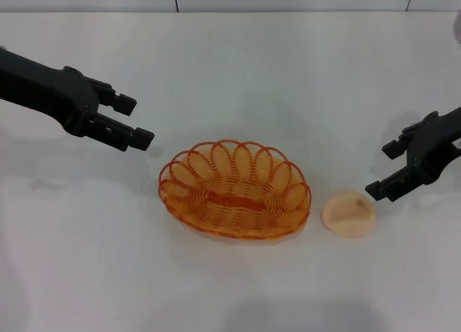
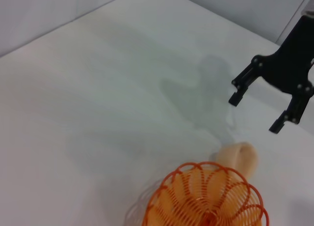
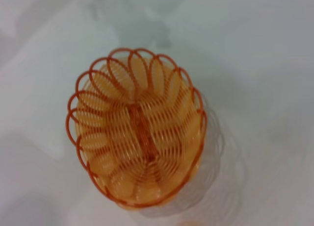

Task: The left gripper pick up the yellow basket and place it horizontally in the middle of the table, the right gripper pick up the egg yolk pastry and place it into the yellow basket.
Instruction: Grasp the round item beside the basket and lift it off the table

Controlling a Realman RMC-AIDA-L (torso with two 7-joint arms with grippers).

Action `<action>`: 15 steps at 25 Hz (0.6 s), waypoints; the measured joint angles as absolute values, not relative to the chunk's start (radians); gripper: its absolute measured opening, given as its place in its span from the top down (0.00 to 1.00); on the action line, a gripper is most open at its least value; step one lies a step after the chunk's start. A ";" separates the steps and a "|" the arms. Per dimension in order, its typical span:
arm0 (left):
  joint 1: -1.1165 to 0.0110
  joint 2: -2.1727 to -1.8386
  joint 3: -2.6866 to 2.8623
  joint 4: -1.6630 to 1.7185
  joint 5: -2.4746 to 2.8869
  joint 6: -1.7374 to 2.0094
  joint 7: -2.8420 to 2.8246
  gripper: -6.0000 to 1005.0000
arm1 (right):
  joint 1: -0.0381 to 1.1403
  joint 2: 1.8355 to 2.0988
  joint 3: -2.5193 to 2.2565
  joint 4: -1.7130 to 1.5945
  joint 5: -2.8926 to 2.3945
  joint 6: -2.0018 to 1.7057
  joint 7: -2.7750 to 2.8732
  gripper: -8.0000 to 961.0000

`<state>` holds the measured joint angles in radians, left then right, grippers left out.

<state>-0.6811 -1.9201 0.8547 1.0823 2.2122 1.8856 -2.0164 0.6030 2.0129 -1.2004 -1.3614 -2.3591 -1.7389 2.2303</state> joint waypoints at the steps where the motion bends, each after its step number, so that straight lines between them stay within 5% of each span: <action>1: -0.681 -1.923 0.855 1.082 2.212 1.885 -2.016 0.15 | 0.608 2.013 -1.208 -1.352 -2.361 -1.735 2.231 0.09; 15: -0.661 -1.935 0.856 1.080 2.213 1.855 -2.014 0.15 | 0.656 2.014 -1.309 -1.234 -2.364 -1.634 2.234 0.09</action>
<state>-0.6610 -1.9348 0.8563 1.0798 2.2135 1.8550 -2.0144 0.6559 2.0141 -1.3093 -1.2337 -2.3639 -1.6342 2.2335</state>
